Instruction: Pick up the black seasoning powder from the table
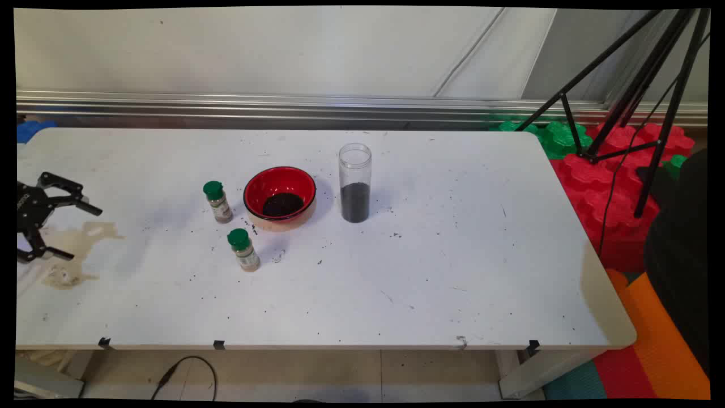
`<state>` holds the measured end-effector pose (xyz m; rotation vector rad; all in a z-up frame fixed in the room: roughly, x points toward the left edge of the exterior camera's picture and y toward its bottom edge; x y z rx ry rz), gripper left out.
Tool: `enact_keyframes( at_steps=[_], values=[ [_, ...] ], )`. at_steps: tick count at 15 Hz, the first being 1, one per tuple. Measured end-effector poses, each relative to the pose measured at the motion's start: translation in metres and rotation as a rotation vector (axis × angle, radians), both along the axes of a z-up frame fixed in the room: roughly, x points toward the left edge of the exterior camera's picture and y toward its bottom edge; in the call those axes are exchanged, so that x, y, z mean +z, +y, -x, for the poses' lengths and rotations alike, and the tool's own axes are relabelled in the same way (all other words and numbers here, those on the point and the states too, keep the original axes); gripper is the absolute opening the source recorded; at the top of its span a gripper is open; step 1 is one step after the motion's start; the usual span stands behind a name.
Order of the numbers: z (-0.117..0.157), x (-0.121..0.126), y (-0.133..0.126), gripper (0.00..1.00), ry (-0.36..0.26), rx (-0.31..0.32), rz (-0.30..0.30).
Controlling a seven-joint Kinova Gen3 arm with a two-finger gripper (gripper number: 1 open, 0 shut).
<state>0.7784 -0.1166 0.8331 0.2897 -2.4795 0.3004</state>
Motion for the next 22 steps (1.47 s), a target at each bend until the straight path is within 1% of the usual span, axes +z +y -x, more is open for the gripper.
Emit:
enact_keyframes(
  at_steps=[5, 13, 18, 22],
  values=[
    [0.022, 0.010, -0.019, 1.00, 0.028, 0.068, 0.007],
    [0.068, 0.026, -0.066, 1.00, 0.089, 0.179, 0.025],
    [0.102, 0.031, -0.099, 1.00, 0.139, 0.230, 0.039],
    [0.131, 0.029, -0.127, 1.00, 0.186, 0.254, 0.050]
  ],
)
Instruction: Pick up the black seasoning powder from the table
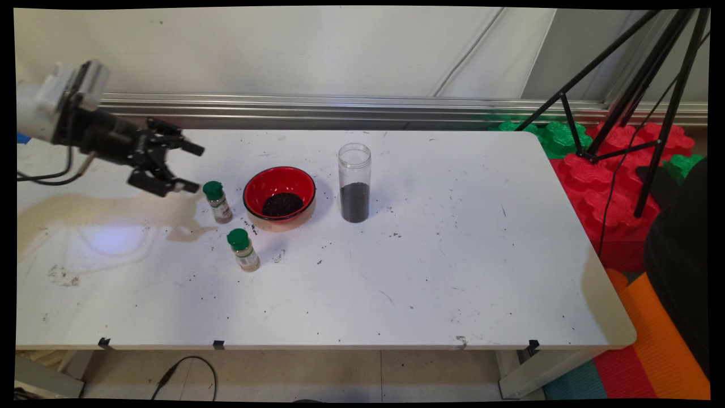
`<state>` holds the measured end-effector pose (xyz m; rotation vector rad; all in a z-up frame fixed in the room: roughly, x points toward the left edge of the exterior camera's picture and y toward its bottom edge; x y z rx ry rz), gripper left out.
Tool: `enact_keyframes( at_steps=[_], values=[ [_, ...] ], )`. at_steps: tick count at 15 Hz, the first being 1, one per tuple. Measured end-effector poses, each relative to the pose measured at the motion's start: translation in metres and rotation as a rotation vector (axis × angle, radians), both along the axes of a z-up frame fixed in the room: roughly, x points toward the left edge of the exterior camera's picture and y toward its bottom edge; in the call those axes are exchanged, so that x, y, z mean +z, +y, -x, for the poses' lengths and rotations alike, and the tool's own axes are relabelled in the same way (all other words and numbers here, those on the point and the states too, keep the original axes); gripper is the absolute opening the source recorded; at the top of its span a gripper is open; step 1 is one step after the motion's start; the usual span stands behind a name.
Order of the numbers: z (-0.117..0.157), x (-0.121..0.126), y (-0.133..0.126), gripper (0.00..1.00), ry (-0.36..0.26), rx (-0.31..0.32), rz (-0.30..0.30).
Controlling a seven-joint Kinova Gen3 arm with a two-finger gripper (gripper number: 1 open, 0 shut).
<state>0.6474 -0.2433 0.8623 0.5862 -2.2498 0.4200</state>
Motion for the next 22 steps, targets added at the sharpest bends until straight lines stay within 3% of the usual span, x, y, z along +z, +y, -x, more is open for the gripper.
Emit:
enact_keyframes(
  at_steps=[11, 22],
  values=[
    [0.060, -0.019, -0.057, 1.00, 0.099, 0.002, 0.045],
    [0.115, -0.055, -0.109, 1.00, 0.188, -0.056, 0.105]
  ],
)
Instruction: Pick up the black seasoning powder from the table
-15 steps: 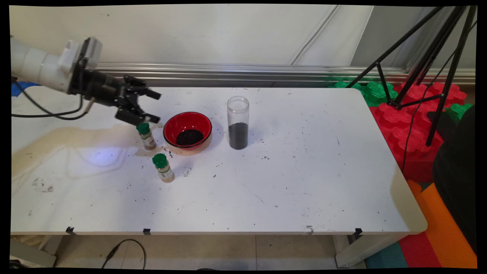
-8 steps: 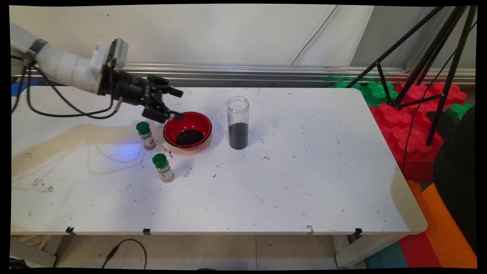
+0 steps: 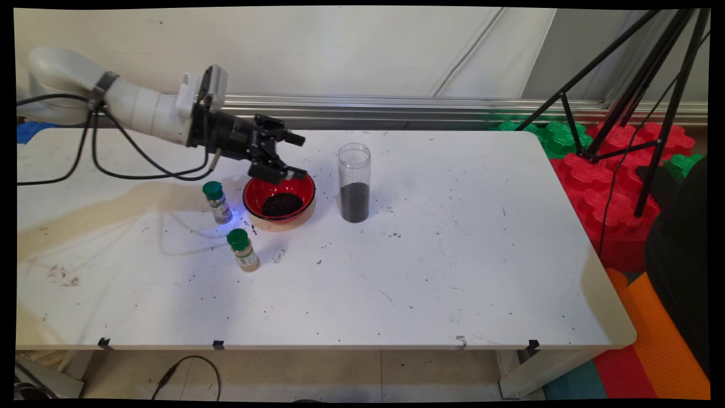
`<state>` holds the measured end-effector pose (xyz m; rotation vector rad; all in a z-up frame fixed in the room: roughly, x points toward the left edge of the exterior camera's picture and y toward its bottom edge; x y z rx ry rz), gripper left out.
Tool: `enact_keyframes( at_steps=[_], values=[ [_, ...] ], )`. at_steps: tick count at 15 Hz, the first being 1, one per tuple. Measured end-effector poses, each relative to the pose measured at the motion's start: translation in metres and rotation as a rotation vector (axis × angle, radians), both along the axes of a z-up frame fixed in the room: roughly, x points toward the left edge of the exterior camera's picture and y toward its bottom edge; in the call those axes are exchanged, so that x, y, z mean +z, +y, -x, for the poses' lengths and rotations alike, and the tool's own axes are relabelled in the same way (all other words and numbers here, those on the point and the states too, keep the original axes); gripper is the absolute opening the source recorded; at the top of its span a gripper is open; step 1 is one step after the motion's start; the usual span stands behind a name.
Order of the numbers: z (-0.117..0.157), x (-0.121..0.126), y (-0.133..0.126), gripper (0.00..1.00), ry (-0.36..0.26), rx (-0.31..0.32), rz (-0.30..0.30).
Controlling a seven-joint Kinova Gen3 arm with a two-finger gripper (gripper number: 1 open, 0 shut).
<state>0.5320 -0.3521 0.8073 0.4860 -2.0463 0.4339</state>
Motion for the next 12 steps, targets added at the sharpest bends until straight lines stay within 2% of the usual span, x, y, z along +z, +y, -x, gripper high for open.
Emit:
enact_keyframes(
  at_steps=[12],
  values=[
    [0.047, -0.025, -0.037, 1.00, 0.027, -0.076, 0.037]
  ],
)
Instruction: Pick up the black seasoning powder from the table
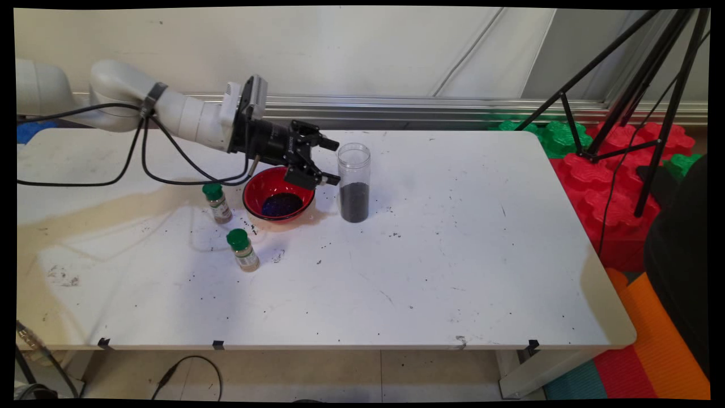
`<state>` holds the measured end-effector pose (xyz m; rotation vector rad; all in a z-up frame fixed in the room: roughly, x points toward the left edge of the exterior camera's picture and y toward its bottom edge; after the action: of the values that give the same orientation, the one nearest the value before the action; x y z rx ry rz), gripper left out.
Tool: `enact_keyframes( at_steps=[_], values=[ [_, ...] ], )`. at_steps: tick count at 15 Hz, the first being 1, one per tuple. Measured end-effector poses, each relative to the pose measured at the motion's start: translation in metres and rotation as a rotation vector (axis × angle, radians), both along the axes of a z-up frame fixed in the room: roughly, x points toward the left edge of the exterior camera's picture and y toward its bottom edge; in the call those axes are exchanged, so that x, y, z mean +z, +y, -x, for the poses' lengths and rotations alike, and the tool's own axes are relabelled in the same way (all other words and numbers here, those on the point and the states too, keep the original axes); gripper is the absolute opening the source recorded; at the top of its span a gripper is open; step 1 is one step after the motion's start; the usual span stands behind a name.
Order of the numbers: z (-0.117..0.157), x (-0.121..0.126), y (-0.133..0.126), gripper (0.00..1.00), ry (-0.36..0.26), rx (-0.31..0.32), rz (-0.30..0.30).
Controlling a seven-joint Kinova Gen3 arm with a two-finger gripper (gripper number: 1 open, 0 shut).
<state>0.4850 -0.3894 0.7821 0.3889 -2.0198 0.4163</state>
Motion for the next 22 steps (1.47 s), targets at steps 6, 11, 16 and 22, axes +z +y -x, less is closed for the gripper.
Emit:
enact_keyframes(
  at_steps=[6, 11, 16, 22],
  values=[
    [0.014, -0.013, -0.010, 1.00, -0.011, -0.031, 0.003],
    [0.024, -0.022, -0.020, 1.00, -0.017, -0.041, 0.005],
    [0.031, -0.029, -0.026, 1.00, -0.023, -0.049, 0.000],
    [0.036, -0.036, -0.033, 1.00, -0.029, -0.055, -0.010]
  ],
)
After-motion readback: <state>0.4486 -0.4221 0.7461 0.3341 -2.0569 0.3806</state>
